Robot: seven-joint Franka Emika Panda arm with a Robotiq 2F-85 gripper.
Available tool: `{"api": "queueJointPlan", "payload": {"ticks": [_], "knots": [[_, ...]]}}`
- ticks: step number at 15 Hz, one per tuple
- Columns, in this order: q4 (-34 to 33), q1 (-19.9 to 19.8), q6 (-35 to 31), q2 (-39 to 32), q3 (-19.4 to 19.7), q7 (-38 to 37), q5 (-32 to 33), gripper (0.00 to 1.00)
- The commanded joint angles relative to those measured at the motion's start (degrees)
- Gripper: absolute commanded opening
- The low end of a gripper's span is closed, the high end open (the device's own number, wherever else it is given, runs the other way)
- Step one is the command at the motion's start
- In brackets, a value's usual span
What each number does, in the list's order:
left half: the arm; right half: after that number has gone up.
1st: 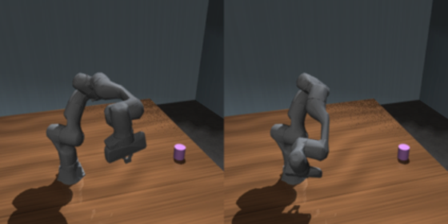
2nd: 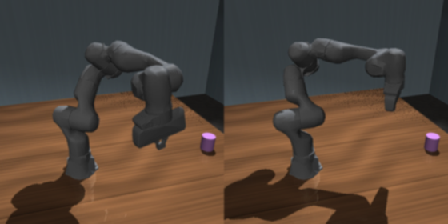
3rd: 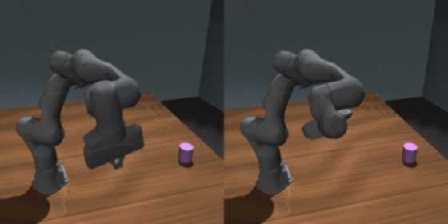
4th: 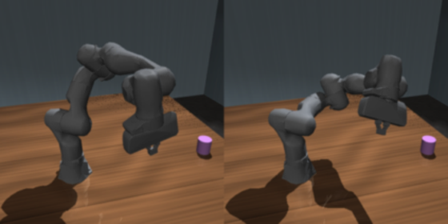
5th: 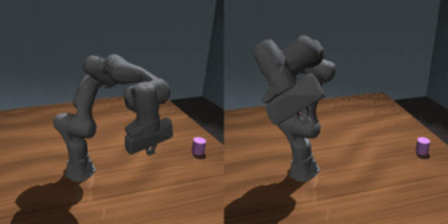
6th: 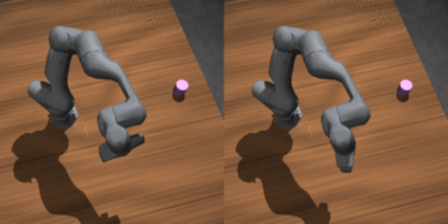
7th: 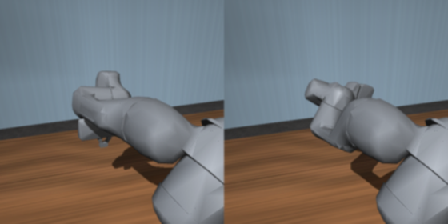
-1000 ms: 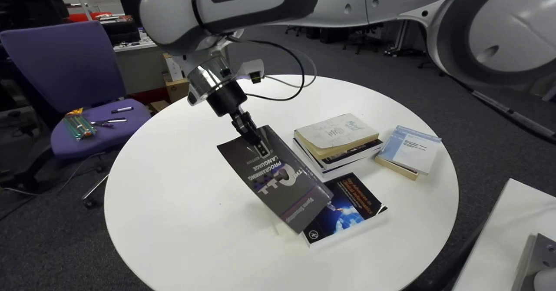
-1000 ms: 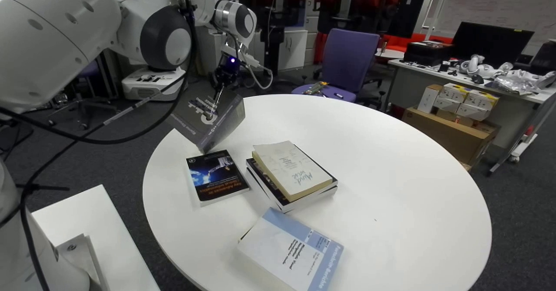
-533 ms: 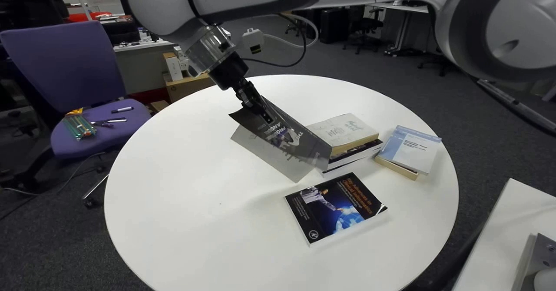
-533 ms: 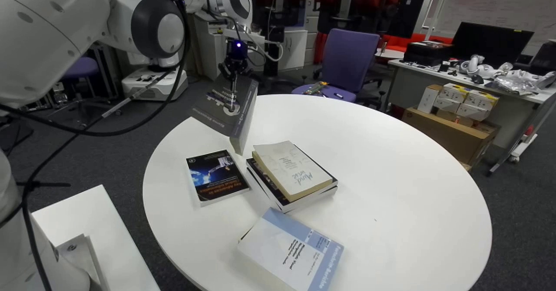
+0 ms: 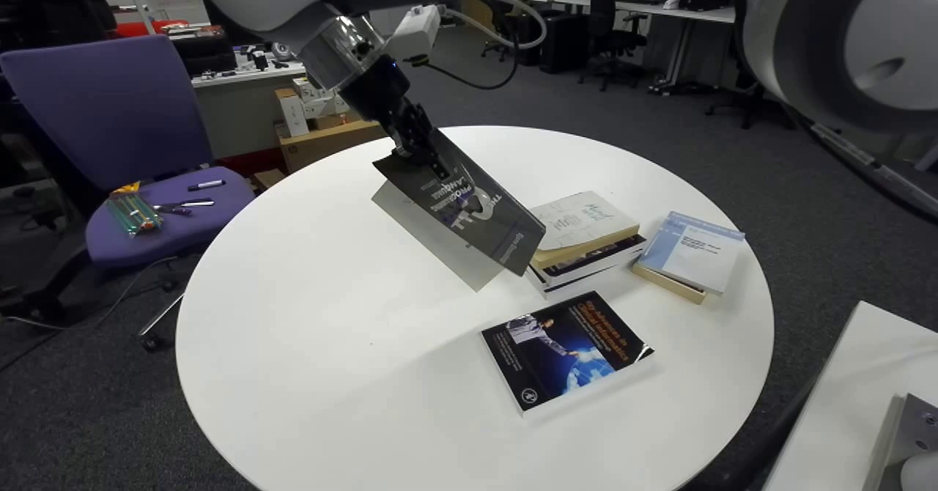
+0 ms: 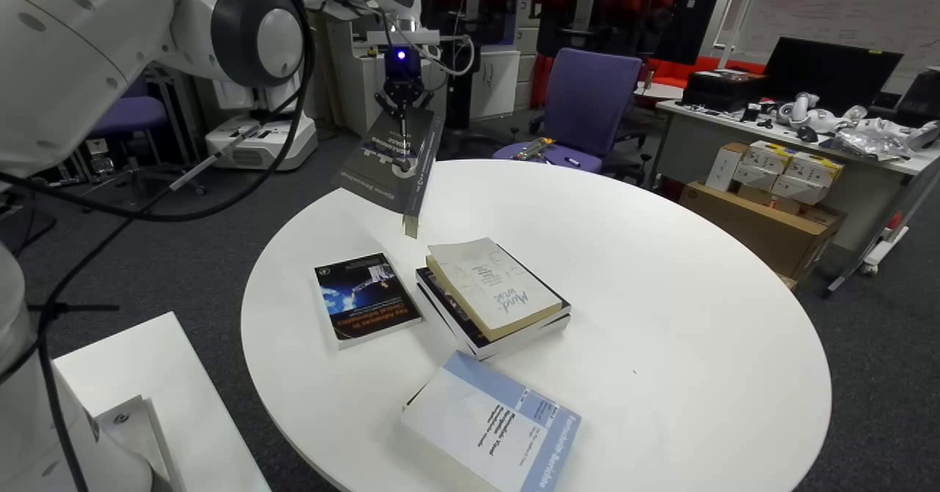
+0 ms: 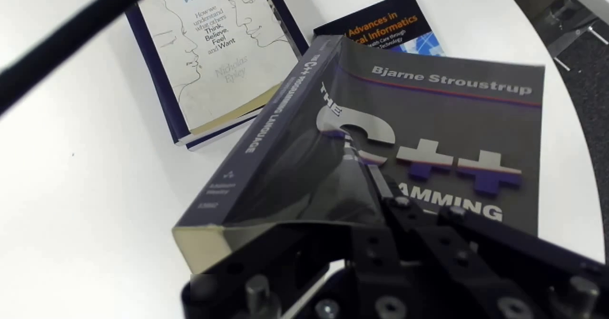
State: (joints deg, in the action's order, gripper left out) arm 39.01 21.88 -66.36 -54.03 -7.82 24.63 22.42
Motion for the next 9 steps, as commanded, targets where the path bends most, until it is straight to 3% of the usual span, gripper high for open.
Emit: {"api": "queueJointPlan", "payload": {"ticks": [1,9], "knots": [[1.13,-0.1,-2.19,4.26,-0.06,-4.57,-0.47,0.0],[4.5,-3.09,-11.89,8.97,-1.02,-16.81,-4.05,0.0]]}}
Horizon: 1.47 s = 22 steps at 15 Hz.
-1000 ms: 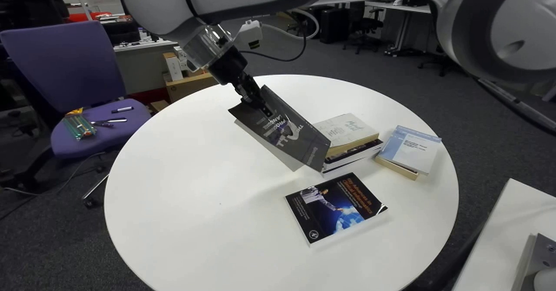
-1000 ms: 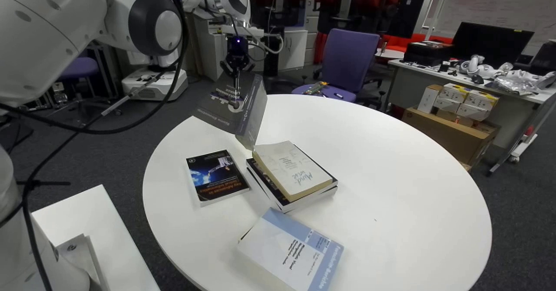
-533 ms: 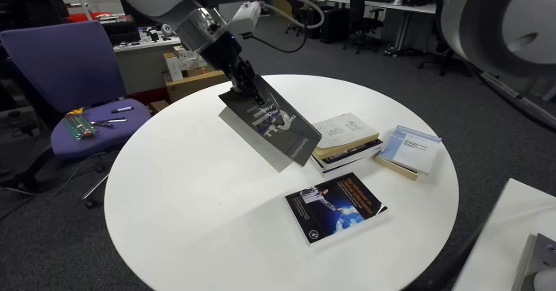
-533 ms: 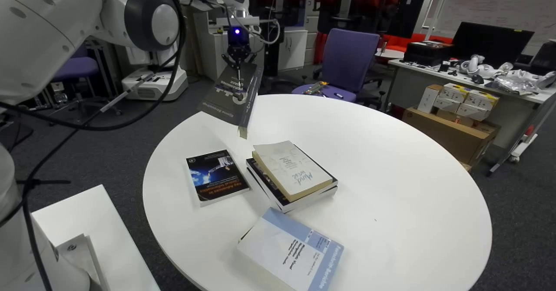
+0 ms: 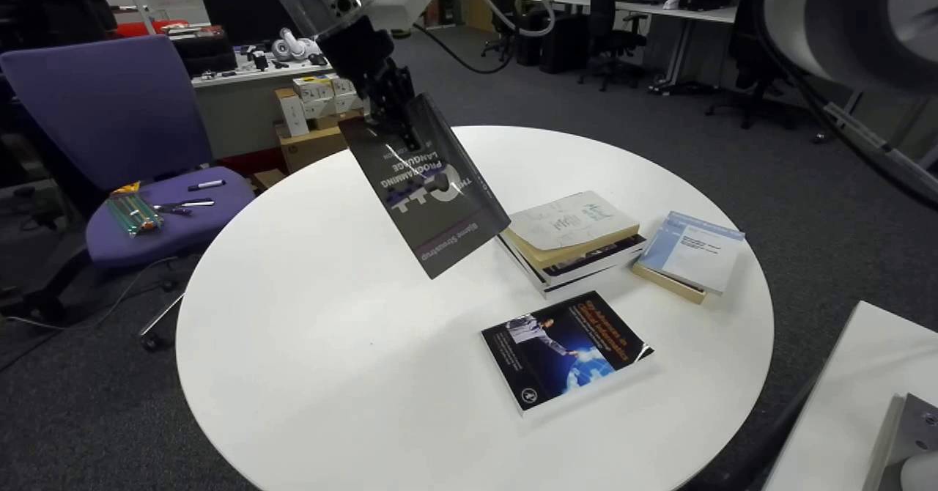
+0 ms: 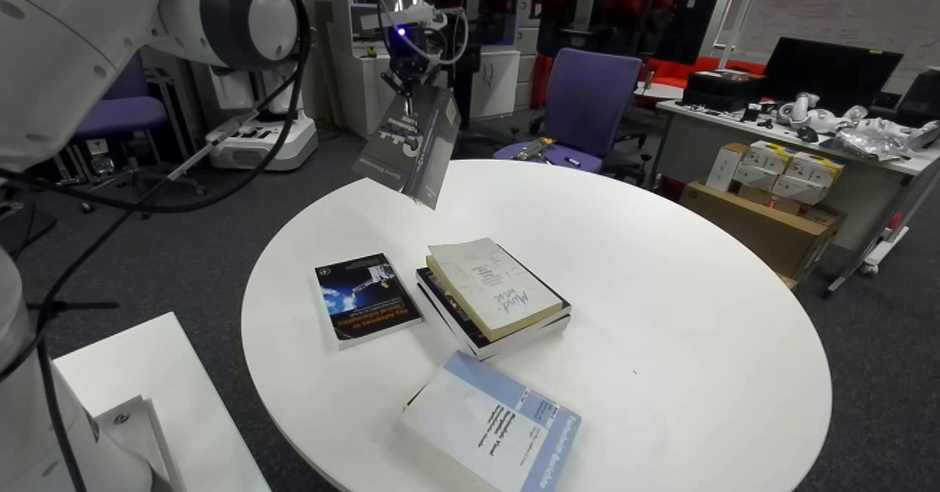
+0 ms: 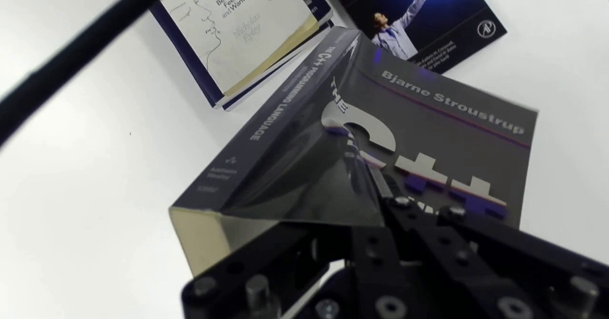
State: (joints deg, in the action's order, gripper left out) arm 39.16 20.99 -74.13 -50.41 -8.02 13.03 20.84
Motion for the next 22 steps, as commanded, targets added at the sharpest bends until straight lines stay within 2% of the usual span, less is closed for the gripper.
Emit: {"api": "queueJointPlan", "payload": {"ticks": [1,5,8,11,21,22], "knots": [[4.98,-2.93,-6.28,5.59,-1.01,-7.07,-3.73,0.0],[9.37,-5.48,-17.06,6.82,-1.32,-14.56,-8.44,0.0],[17.17,-7.32,-28.74,9.58,-1.2,-20.24,-11.19,0.0],[23.47,-7.95,-37.1,12.05,-0.72,-22.9,-10.83,0.0],[45.83,-9.13,-51.59,23.98,-1.12,-25.12,-11.19,0.0],[47.88,-7.87,-52.39,25.36,0.62,-24.69,-12.41,0.0]]}}
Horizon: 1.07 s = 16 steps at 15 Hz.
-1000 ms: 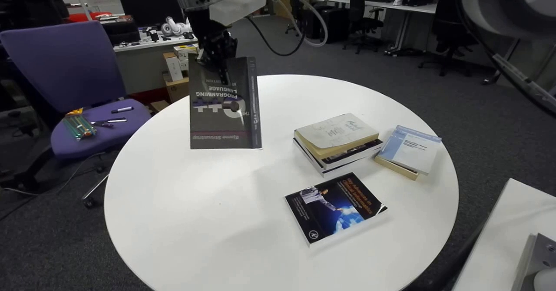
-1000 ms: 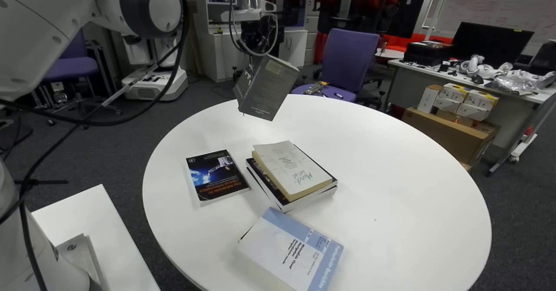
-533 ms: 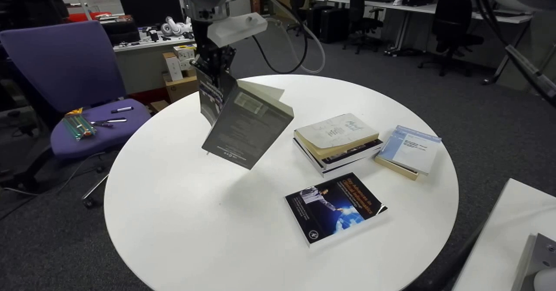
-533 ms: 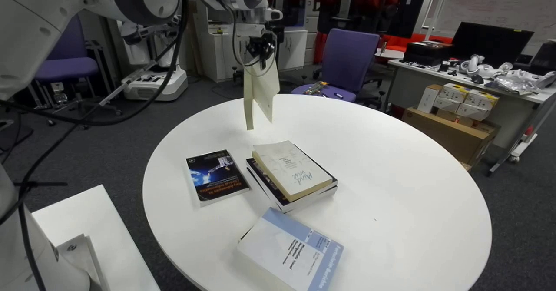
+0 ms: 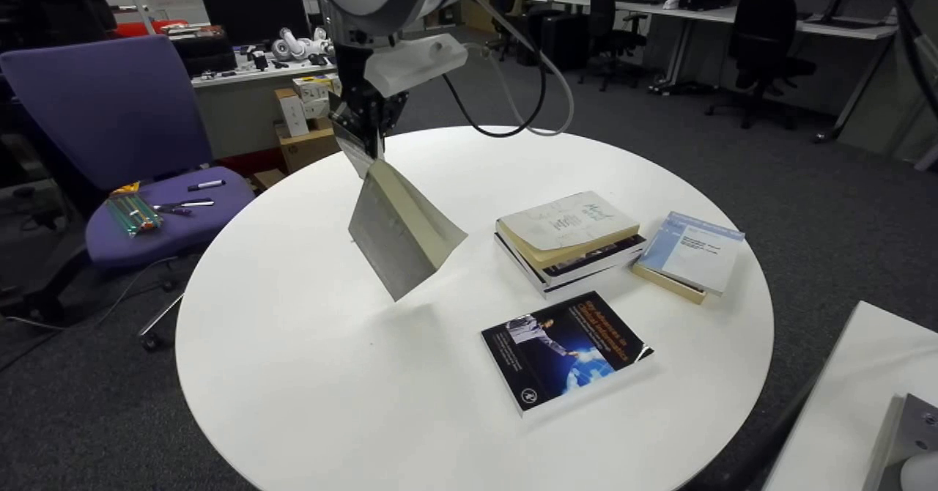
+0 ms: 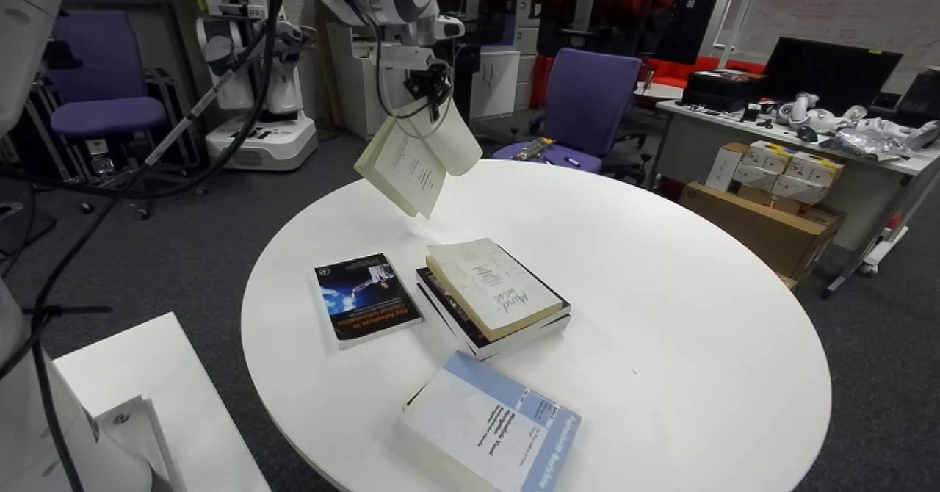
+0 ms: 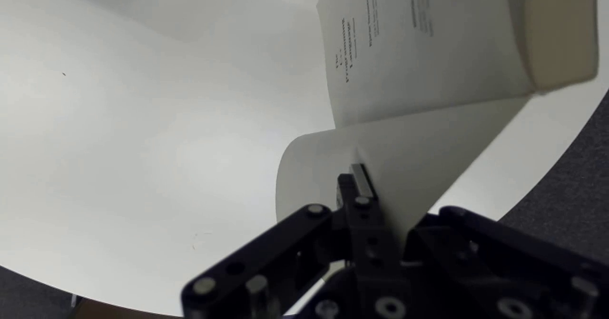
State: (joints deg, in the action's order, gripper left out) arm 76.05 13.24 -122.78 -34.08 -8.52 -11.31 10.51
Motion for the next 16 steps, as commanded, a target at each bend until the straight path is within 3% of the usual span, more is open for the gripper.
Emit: {"api": "queueJointPlan", "payload": {"ticks": [1,8,16], "knots": [[13.52,-0.19,-4.89,10.49,1.15,-0.32,-2.35,0.0],[29.3,-0.84,-15.11,20.4,2.67,-2.57,-3.84,0.0],[27.35,-2.42,-9.66,25.62,4.04,-0.11,-1.13,0.0]]}}
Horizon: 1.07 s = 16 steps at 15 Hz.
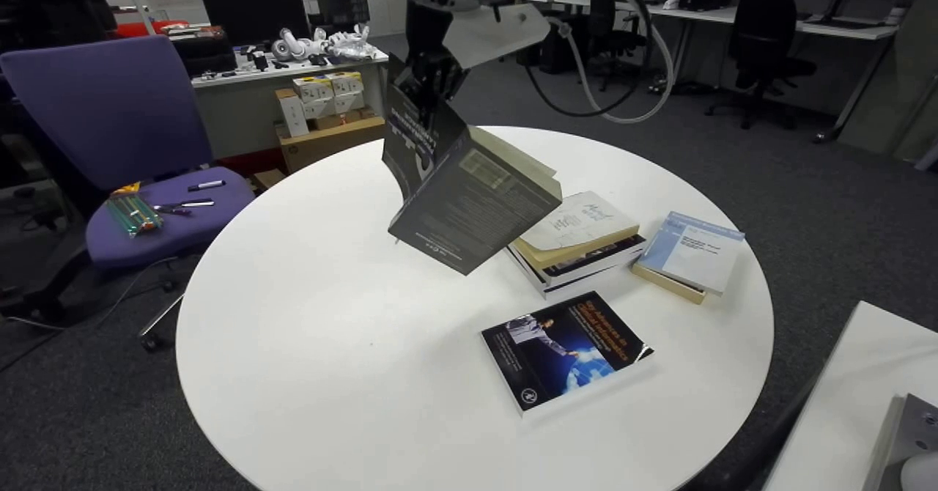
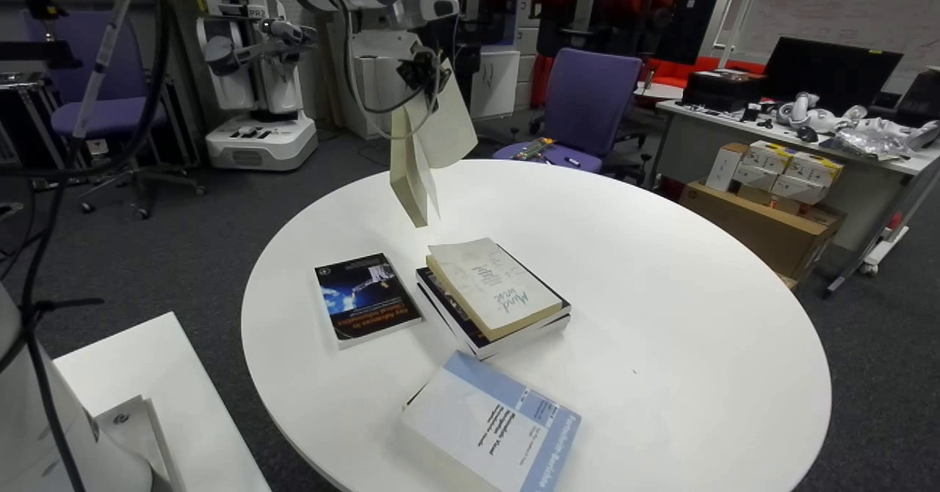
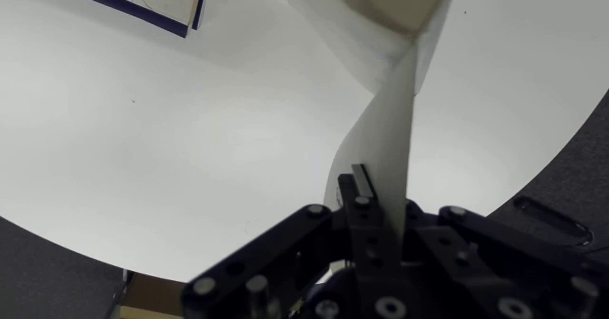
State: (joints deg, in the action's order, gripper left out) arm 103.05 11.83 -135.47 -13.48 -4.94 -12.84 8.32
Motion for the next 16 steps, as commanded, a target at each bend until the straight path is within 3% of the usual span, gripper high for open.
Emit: {"api": "queueJointPlan", "payload": {"ticks": [1,12,16], "knots": [[-0.08,-1.16,4.11,5.51,0.85,1.16,1.6,0.0],[-2.03,-7.19,12.16,9.17,4.85,1.9,2.62,0.0],[-5.14,-6.89,27.71,10.7,5.87,-5.95,10.64,0.0]]}}
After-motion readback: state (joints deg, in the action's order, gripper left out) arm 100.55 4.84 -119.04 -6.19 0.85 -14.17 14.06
